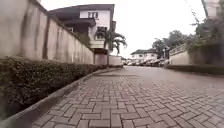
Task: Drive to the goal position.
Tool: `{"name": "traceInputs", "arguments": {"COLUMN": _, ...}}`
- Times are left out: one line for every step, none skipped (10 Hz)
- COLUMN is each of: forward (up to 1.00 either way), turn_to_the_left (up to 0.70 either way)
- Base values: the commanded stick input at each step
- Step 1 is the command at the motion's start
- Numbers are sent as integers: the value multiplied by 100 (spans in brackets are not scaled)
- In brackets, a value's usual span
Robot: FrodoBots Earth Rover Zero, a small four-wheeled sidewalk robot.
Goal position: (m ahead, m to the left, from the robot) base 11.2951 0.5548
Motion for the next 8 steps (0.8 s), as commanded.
{"name": "traceInputs", "arguments": {"forward": 70, "turn_to_the_left": 0}}
{"name": "traceInputs", "arguments": {"forward": 70, "turn_to_the_left": 0}}
{"name": "traceInputs", "arguments": {"forward": 70, "turn_to_the_left": 0}}
{"name": "traceInputs", "arguments": {"forward": 70, "turn_to_the_left": 0}}
{"name": "traceInputs", "arguments": {"forward": 70, "turn_to_the_left": 0}}
{"name": "traceInputs", "arguments": {"forward": 70, "turn_to_the_left": 0}}
{"name": "traceInputs", "arguments": {"forward": 70, "turn_to_the_left": 0}}
{"name": "traceInputs", "arguments": {"forward": 70, "turn_to_the_left": 0}}
